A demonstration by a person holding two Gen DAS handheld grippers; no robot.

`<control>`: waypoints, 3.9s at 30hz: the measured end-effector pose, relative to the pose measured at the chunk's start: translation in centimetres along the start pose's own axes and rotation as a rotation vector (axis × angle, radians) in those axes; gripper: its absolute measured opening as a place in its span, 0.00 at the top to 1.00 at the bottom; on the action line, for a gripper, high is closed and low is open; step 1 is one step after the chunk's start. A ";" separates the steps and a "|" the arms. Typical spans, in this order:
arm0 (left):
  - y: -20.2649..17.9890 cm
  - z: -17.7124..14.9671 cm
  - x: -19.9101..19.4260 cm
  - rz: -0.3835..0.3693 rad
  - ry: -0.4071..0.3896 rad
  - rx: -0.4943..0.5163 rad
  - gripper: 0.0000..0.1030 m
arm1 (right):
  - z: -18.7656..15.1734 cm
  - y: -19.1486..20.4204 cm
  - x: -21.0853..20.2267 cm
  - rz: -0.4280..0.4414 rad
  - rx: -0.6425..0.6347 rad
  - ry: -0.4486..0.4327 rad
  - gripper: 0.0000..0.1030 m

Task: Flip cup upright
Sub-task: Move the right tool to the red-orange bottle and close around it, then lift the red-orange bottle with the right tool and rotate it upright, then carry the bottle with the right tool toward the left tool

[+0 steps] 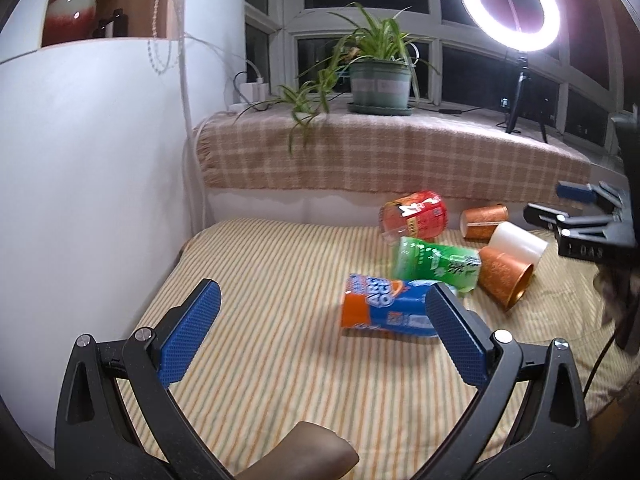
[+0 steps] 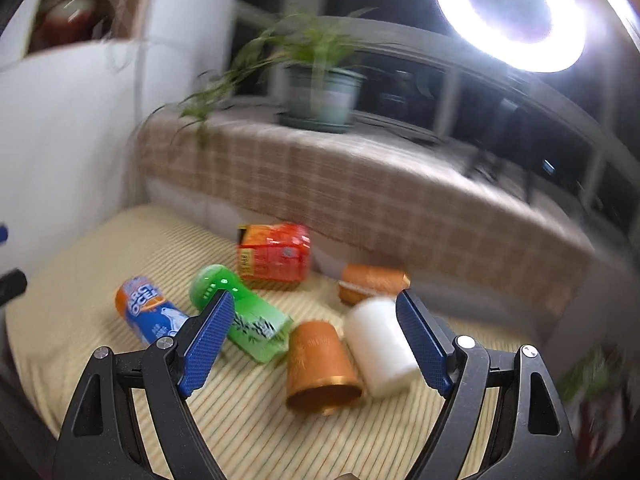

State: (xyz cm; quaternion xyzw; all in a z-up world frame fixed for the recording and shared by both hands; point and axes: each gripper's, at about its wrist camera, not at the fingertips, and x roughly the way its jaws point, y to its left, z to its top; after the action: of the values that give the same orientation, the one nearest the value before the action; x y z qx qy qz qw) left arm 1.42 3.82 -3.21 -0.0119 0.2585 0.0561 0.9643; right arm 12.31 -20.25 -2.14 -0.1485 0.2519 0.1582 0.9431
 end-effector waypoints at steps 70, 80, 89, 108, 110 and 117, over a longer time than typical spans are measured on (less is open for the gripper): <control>9.4 -2.0 5.7 0.235 0.163 -0.154 0.00 | 6.8 10.4 26.3 0.317 -1.124 0.363 0.22; 9.2 -1.9 5.8 0.226 0.161 -0.150 0.00 | 8.6 9.8 26.7 0.315 -1.057 0.335 0.26; 7.7 -1.3 4.1 0.205 0.121 -0.126 0.00 | 12.5 7.2 20.7 0.352 -0.874 0.150 0.26; 2.7 -1.4 -0.6 0.085 0.041 -0.060 0.00 | 1.0 -0.4 0.0 0.569 -0.053 0.024 0.26; 2.0 -1.6 -0.7 0.061 0.042 -0.048 0.00 | -1.3 -1.0 -0.4 0.614 0.076 0.064 0.26; 0.5 -2.1 -0.5 -0.025 0.070 -0.024 0.00 | -7.2 -0.6 -1.0 0.681 0.326 0.201 0.26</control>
State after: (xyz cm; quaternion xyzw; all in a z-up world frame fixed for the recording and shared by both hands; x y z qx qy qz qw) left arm -0.14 4.12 -4.78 -0.0288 0.2911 0.0467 0.9551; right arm 8.67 -23.64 -7.48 0.0803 0.3999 0.4046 0.8185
